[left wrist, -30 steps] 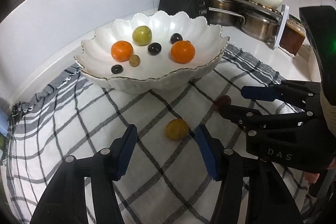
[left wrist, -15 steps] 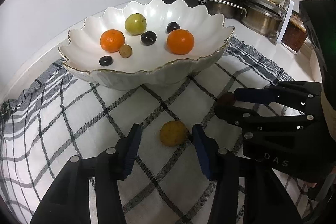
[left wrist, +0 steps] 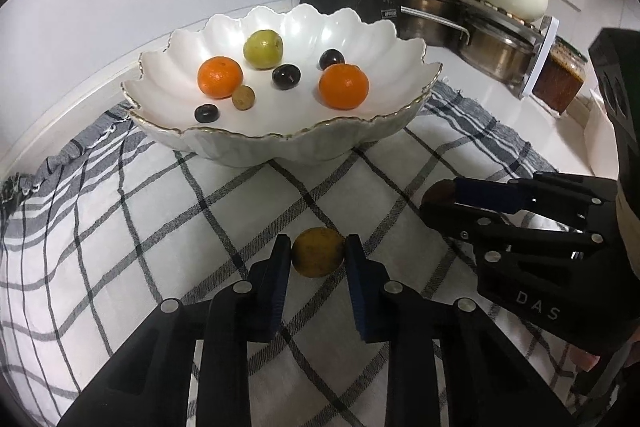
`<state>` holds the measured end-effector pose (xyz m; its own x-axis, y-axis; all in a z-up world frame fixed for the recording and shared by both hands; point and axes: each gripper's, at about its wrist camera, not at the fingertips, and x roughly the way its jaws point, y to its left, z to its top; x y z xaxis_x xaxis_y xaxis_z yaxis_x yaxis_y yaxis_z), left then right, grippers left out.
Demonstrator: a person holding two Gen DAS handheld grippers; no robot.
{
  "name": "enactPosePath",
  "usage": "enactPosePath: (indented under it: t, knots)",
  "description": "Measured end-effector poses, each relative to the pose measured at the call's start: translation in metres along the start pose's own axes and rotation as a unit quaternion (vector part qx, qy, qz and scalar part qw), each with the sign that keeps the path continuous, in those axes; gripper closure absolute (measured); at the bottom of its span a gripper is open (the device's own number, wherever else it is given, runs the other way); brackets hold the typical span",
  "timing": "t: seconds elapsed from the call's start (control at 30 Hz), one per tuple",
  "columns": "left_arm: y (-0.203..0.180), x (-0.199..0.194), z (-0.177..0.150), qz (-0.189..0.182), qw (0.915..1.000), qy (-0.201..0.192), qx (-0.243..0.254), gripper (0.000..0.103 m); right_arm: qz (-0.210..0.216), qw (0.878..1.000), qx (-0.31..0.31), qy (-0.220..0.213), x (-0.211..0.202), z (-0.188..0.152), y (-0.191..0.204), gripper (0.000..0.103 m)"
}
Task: Organize fruits
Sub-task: 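Grasp the small yellow fruit with the left gripper while the right gripper grasps the date, then lift the yellow fruit and the date and carry both over the bowl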
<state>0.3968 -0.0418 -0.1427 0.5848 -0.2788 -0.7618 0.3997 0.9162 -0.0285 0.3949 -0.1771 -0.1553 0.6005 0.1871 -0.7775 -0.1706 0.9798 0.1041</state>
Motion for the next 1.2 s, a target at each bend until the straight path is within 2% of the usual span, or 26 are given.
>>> enactPosePath:
  t: [0.67,1.2]
  knots:
    - [0.002,-0.064,-0.006,0.020,0.9977,-0.048,-0.043,0.075,0.001,0.997,-0.018,-0.079,-0.075,-0.004,0.017,0.072]
    - [0.008,-0.111,0.022,0.035,0.9921,-0.112,-0.045,0.075,0.005,0.988,-0.030,-0.153,-0.116,0.022,0.030,0.072]
